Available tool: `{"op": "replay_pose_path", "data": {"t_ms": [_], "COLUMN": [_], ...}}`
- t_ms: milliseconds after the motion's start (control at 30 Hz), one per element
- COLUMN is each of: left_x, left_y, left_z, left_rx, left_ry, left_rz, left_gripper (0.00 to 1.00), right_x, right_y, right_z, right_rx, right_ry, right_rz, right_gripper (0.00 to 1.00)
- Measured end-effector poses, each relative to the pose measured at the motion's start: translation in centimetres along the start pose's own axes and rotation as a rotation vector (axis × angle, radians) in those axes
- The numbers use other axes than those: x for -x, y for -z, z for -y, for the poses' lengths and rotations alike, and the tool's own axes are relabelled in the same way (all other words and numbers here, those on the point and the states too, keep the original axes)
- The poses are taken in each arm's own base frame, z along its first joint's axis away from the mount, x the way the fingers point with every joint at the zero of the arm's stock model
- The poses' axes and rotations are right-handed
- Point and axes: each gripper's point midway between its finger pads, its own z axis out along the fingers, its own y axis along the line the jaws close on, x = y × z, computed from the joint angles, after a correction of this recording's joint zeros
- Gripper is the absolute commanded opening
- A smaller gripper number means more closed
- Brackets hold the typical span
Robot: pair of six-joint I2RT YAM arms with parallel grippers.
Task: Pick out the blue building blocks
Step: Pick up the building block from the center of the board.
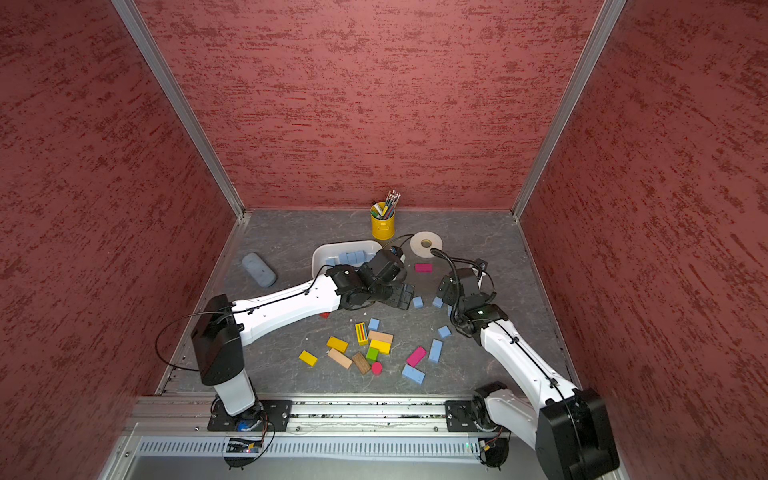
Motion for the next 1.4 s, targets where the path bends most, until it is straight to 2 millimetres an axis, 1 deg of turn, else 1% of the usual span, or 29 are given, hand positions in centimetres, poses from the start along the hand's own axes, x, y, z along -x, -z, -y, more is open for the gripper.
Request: {"op": "replay_pose_path", "data": {"t_ms": [100,167,367,633,867,1067,1200,1400], "left_x": [-0.2,-0.1,0.4,0.3,0.4,0.2,0.1,0.7], "left_y": [-1.4,-2.1,-4.0,-6.5,-8.9,-10.5,-10.8,-10.9], "left_z": [-0.7,-0.8,-0.1,0.6,0.6,0.5,0.2,-0.6], "left_rx": [0.029,0.038,0.036,0.014,0.003,0.001,0.002,0.009], "left_ry": [0.017,0.020,0.006,-0.009,-0.009,-0.008,-0.007,0.003], "left_rz": [-0.030,-0.041,-0.061,-0.101,-0.131,-0.154,-0.163,-0.156], "left_gripper": [0.98,0.96,0.94,0.92,0.89,0.87,0.87,0.87], "right_x": [0.5,0.8,1.5,1.8,2.1,2.2,2.2,2.2], "right_y": [0.4,0.6,1.3,2.0,2.3,2.3,2.3,2.2], "right_z": [0.0,0.0,0.2,1.1,1.3,1.5,1.6,1.6], "right_rx": [0.014,0.021,0.029,0.014,0.012,0.004,0.002,0.001], "right_ry": [-0.018,-0.027,-0.051,-0.073,-0.079,-0.081,-0.082,-0.082], "right_rz": [0.013,0.023,0.051,0.073,0.084,0.090,0.090,0.089], "right_gripper": [0.99,0.99,0.99,0.99,0.99,0.99,0.99,0.99]}}
